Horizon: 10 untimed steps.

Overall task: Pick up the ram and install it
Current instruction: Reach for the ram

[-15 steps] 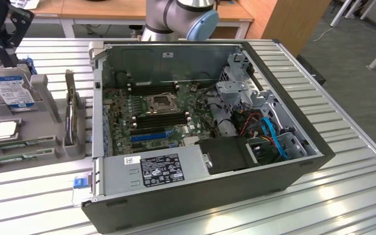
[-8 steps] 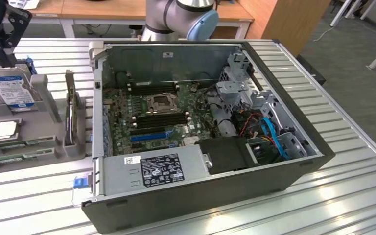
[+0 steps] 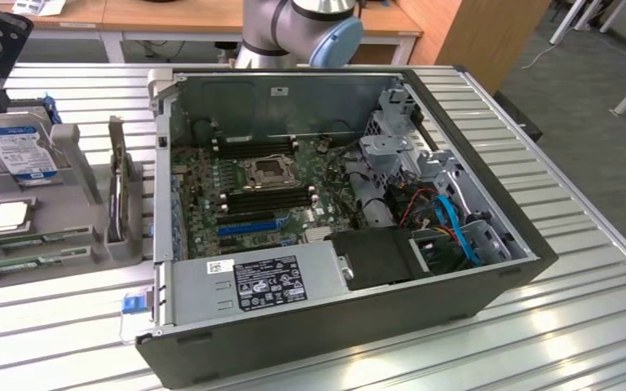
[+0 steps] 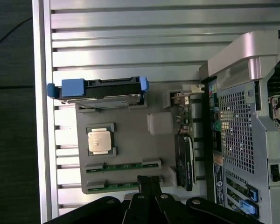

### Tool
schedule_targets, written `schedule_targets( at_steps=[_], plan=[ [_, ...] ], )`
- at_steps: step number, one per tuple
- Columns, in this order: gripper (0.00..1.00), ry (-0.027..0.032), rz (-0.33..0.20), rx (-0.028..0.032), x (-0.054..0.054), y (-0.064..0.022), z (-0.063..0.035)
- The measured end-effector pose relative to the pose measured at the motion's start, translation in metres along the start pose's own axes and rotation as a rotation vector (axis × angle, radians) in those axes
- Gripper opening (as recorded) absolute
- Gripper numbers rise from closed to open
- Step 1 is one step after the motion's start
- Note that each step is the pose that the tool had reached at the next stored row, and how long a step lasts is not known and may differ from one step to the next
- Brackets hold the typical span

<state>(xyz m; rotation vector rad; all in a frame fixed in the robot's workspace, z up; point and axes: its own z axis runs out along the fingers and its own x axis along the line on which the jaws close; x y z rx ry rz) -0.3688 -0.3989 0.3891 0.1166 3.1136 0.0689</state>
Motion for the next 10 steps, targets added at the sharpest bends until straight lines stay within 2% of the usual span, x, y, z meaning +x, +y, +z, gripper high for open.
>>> schedule_targets(
  at_steps=[10],
  plan=[
    [0.1,0.0002,0.0,0.0,0.018,-0.0014,0.001]
  ],
)
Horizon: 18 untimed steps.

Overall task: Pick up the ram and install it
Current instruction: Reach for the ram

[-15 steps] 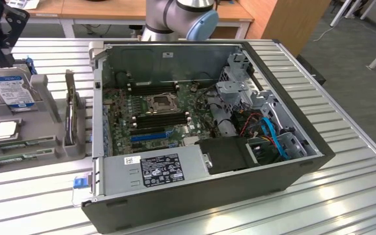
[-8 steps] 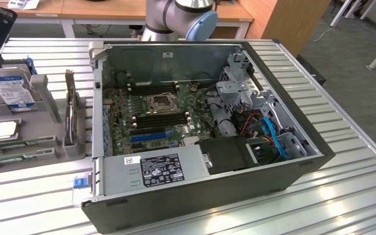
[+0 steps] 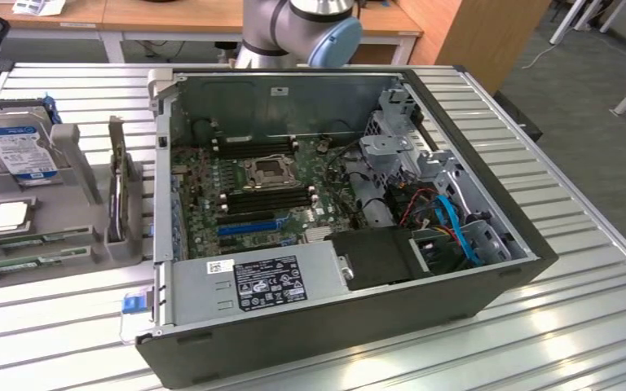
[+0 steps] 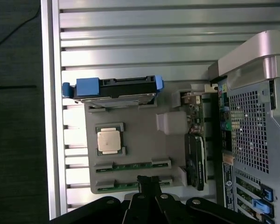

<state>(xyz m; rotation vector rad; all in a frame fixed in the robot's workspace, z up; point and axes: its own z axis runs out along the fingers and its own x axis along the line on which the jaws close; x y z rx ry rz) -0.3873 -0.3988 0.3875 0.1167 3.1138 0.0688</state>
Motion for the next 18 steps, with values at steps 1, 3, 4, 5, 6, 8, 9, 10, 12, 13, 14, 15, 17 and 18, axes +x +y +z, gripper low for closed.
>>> schedule_targets(
  at_steps=[1,3,4,5,6,8,9,10,12,13,14,15,17,18],
  plan=[
    [0.1,0.0,0.0,0.0,0.002,-0.0002,0.0002],
    [0.1,0.0,0.0,0.0,0.007,-0.0005,0.0004],
    [0.1,0.0001,0.0,0.0,0.009,-0.0007,0.0005],
    [0.1,0.0002,0.0,0.0001,0.011,-0.0009,0.0006],
    [0.1,0.0002,0.0,0.0,0.012,-0.001,0.0007],
    [0.1,0.0002,0.0,0.0,0.015,-0.0012,0.0008],
    [0.1,0.0002,0.0,0.0,0.017,-0.0013,0.0008],
    [0.1,0.0002,0.0,0.0001,0.018,-0.0014,0.0008],
    [0.1,0.0002,0.0,0.0,0.018,-0.0015,0.0009],
    [0.1,0.0002,0.0,0.0,0.018,-0.0015,0.0009],
    [0.1,0.0002,0.0,0.0,0.018,-0.0014,0.0008],
    [0.1,0.0002,0.0,0.0001,0.018,-0.0014,0.0008],
    [0.1,0.0003,0.0,0.0001,0.018,-0.0016,0.0008],
    [0.1,0.0003,0.0,0.0002,0.018,-0.0019,0.0008]
  ],
)
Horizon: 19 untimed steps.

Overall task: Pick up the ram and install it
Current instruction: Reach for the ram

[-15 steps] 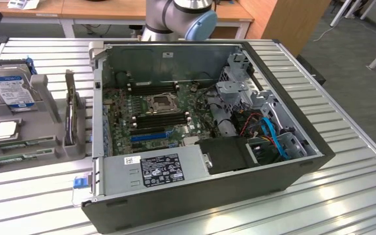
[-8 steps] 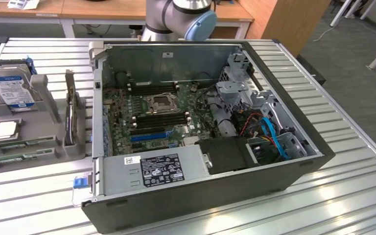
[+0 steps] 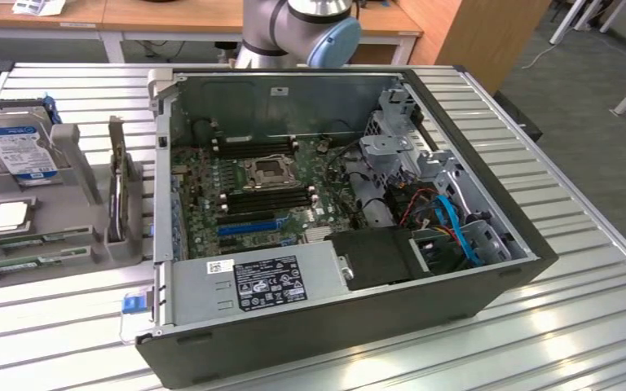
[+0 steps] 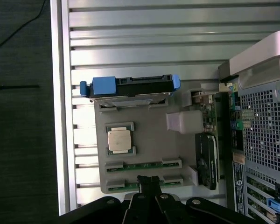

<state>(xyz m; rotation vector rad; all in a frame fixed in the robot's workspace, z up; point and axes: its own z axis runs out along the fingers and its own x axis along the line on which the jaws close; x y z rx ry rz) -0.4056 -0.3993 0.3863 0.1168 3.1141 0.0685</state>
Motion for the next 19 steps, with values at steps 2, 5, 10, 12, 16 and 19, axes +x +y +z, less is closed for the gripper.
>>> schedule_targets(
  at_steps=[2,5,10,12,16,19],
  plan=[
    [0.1,0.0,0.0,-0.0001,0.0,-0.0007,0.0],
    [0.1,-0.0001,0.0,-0.0001,0.0,-0.0019,-0.0001],
    [0.1,-0.0001,0.0,0.0001,0.0,-0.0045,-0.0002],
    [0.1,-0.0001,0.0,0.0002,-0.001,-0.0057,-0.0002],
    [0.1,-0.0002,0.0,0.0003,-0.001,-0.0087,-0.0003],
    [0.1,-0.0001,0.0,0.0006,-0.001,-0.0112,-0.0005]
  ],
)
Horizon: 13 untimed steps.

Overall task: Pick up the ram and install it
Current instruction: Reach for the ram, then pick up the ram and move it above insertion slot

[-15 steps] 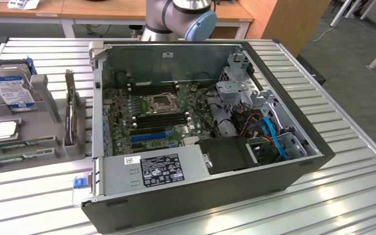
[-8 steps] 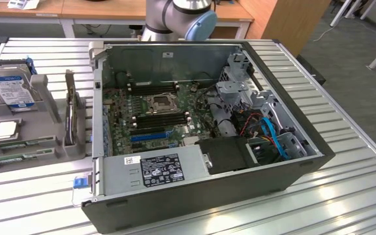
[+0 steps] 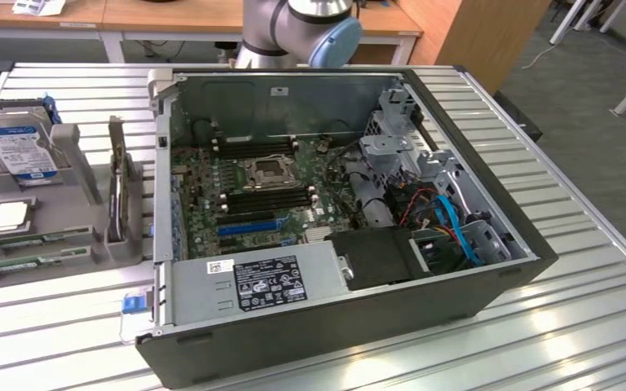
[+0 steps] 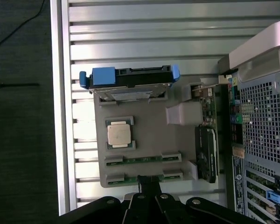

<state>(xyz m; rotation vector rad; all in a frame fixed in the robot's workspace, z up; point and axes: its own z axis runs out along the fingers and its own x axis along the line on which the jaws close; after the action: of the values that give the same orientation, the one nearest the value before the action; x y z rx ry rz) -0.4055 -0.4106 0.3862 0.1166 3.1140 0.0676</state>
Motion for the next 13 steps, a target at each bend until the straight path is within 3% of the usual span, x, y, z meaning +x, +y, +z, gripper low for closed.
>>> schedule_targets(
  at_steps=[13],
  plan=[
    [0.1,0.0,0.0,0.0002,-0.0004,-0.0048,-0.0002]
  ],
)
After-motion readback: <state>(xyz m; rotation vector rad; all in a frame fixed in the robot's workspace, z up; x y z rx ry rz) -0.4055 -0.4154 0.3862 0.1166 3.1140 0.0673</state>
